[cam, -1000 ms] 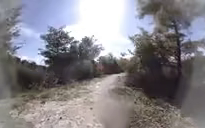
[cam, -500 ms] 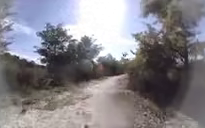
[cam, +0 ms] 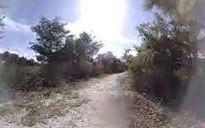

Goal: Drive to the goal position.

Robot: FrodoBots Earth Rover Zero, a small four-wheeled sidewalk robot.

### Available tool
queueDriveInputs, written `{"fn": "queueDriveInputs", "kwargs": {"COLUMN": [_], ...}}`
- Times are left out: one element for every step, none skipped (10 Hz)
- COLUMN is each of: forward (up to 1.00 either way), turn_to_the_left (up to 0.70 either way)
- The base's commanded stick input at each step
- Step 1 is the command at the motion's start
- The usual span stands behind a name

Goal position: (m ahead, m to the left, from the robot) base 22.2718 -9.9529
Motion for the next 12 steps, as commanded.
{"fn": "queueDriveInputs", "kwargs": {"forward": [0.85,0.85,0.85,0.85,0.85,0.85,0.85,0.85,0.85,0.85,0.85,0.85], "turn_to_the_left": [0.00,0.00,0.00,0.00,0.00,0.00,0.00,0.00,0.00,0.00,0.00,0.00]}}
